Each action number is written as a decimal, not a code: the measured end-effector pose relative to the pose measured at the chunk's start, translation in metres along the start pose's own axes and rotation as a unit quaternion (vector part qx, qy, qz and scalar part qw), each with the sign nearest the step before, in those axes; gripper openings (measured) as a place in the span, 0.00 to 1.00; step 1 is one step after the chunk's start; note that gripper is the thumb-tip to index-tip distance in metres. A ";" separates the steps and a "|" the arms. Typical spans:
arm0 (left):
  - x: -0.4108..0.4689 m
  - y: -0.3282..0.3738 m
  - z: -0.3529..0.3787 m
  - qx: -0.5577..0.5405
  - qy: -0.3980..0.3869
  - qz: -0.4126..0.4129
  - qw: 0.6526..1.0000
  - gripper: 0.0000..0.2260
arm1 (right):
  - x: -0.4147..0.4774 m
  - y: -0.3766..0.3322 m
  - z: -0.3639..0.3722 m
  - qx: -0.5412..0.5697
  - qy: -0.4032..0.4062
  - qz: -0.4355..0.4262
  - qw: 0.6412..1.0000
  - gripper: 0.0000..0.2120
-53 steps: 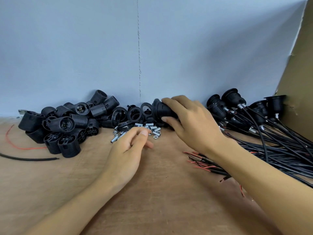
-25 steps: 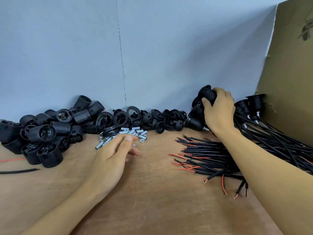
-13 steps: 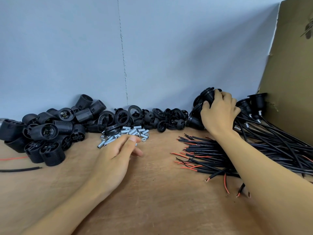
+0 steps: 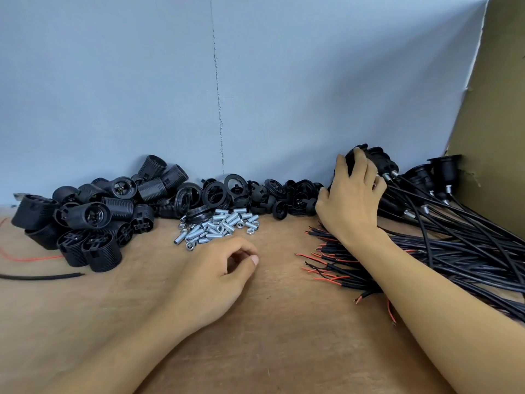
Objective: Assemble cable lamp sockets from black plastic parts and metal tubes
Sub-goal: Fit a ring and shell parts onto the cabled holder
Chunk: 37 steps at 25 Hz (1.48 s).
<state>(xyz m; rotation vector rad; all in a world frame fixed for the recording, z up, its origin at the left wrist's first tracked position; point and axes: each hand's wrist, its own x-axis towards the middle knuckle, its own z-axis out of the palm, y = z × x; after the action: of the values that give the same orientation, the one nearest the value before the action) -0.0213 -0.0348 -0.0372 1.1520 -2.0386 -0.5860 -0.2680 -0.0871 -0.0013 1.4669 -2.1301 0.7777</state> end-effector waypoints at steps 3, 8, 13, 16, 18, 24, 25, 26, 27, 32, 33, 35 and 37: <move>0.000 0.001 0.001 0.011 -0.005 0.016 1.000 0.06 | -0.002 0.001 0.000 0.021 -0.005 -0.002 1.000 0.30; 0.001 0.003 0.001 0.025 -0.007 0.025 0.999 0.05 | -0.004 -0.001 -0.003 0.024 -0.012 -0.005 1.000 0.28; 0.000 0.004 0.001 0.031 -0.009 0.032 0.999 0.06 | -0.011 -0.019 -0.009 0.043 -0.027 -0.022 0.998 0.28; 0.000 0.002 0.002 0.018 -0.004 0.034 0.999 0.10 | -0.025 -0.045 -0.012 0.074 -0.059 -0.087 0.992 0.23; 0.001 0.000 0.003 0.018 0.011 0.032 0.999 0.15 | -0.037 -0.062 -0.010 0.103 -0.092 -0.139 0.981 0.20; 0.010 -0.013 -0.008 0.056 0.131 -0.045 0.989 0.18 | -0.057 -0.073 -0.001 0.161 -0.216 -0.158 0.950 0.17; 0.011 -0.015 -0.010 0.055 0.140 -0.056 0.987 0.18 | -0.057 -0.071 0.000 0.162 -0.223 -0.158 0.948 0.17; 0.012 -0.016 -0.011 0.054 0.145 -0.060 0.986 0.17 | -0.056 -0.070 0.001 0.159 -0.225 -0.160 0.948 0.17; 0.013 -0.017 -0.011 0.055 0.146 -0.061 0.986 0.17 | -0.055 -0.071 0.001 0.158 -0.225 -0.161 0.948 0.17; 0.012 -0.019 -0.008 0.076 0.121 -0.063 0.988 0.17 | -0.056 -0.072 -0.003 0.172 -0.234 -0.155 0.944 0.13; 0.012 -0.019 -0.008 0.076 0.118 -0.062 0.988 0.17 | -0.057 -0.071 -0.005 0.176 -0.237 -0.153 0.943 0.11; 0.013 -0.019 -0.007 0.069 0.116 -0.053 0.989 0.16 | -0.057 -0.071 -0.009 0.178 -0.251 -0.148 0.940 0.06; 0.012 -0.019 -0.006 0.067 0.113 -0.037 0.991 0.14 | -0.055 -0.071 -0.015 0.189 -0.283 -0.136 0.930 0.03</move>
<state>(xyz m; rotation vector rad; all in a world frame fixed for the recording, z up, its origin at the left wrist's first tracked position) -0.0104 -0.0553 -0.0420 1.3156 -1.8702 -0.3395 -0.1820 -0.0594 -0.0110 2.3744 -2.1582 0.7508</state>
